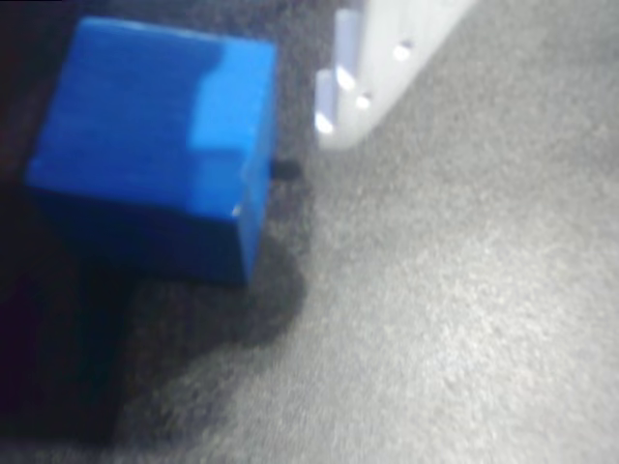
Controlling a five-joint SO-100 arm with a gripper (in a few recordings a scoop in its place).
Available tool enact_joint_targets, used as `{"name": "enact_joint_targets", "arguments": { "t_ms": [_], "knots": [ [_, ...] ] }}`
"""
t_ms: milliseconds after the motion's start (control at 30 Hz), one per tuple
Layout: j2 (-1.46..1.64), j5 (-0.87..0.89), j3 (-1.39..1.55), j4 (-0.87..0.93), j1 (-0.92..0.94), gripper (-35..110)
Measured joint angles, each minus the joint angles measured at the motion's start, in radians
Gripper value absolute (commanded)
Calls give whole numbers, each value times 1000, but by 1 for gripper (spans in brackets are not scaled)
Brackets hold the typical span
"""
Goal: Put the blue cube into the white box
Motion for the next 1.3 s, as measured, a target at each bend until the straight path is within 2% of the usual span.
{"name": "enact_joint_targets", "arguments": {
  "t_ms": [333, 1300],
  "knots": [
    [-15, 0, 83, -107, -3, 26],
    [-48, 5, 129, -133, -5, 21]
  ]
}}
